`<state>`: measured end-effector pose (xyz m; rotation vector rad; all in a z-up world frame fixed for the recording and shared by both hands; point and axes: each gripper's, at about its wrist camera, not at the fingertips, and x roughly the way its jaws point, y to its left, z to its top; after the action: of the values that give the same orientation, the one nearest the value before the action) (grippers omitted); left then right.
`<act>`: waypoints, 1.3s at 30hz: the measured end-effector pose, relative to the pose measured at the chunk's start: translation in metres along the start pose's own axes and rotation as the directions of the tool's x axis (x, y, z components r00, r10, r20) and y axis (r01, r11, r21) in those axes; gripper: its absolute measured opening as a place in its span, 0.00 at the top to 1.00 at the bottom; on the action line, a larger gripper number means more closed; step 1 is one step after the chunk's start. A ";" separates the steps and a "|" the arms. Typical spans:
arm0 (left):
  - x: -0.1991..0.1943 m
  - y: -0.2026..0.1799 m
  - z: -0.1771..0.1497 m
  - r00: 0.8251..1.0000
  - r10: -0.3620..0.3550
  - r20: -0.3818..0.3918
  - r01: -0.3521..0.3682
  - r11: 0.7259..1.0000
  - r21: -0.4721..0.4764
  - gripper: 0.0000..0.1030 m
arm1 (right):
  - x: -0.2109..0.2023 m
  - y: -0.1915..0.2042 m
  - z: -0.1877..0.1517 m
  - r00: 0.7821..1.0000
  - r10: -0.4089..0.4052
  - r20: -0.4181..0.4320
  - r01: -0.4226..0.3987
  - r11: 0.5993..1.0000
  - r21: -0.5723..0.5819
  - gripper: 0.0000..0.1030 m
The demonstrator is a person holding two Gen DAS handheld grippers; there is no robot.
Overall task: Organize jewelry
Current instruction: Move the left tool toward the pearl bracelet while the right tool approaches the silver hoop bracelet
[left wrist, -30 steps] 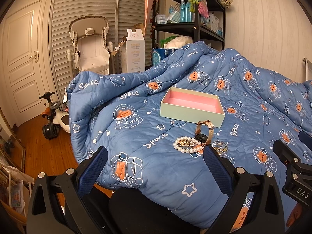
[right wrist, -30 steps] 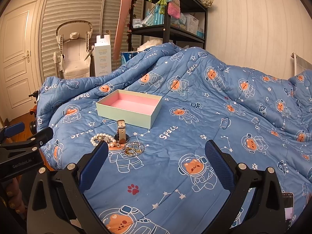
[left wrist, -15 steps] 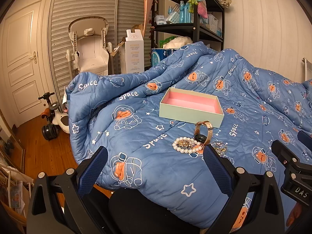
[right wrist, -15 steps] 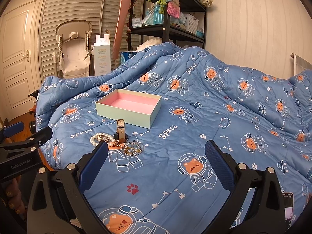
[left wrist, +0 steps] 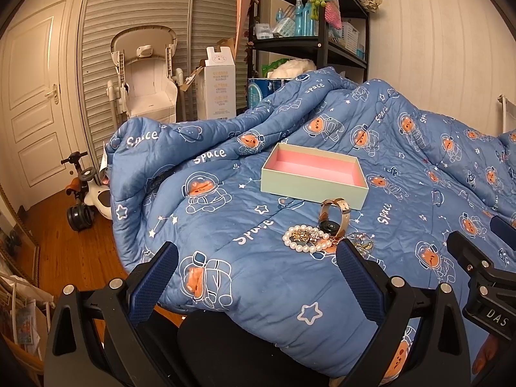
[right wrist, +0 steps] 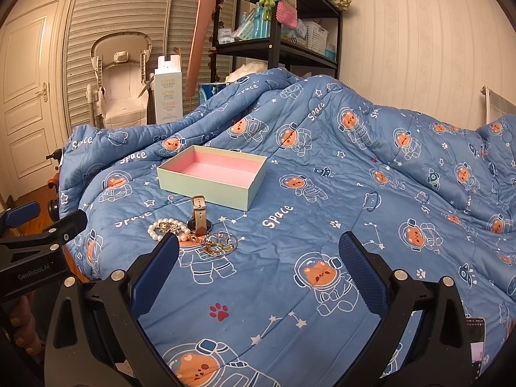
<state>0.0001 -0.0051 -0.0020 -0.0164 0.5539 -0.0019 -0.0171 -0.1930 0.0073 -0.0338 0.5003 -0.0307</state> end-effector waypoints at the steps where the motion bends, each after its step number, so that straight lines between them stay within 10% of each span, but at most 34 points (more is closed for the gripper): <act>1: 0.001 -0.001 0.000 1.000 -0.003 -0.002 0.003 1.000 0.002 0.07 | 0.000 0.000 -0.001 1.000 0.000 -0.002 0.000 1.000 0.000 0.05; 16: 0.020 -0.004 -0.003 0.986 -0.150 -0.072 0.150 0.989 0.003 0.07 | 0.033 -0.003 -0.004 0.976 0.156 -0.151 -0.149 0.987 0.061 0.05; 39: 0.090 0.003 -0.016 0.942 -0.195 -0.272 0.222 0.972 0.074 0.07 | 0.124 0.000 0.008 0.872 0.317 -0.373 -0.317 0.946 0.061 0.07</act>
<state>0.0680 -0.0026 -0.0629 0.0271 0.8156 -0.2433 0.0958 -0.1977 -0.0449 0.0545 0.8893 0.2926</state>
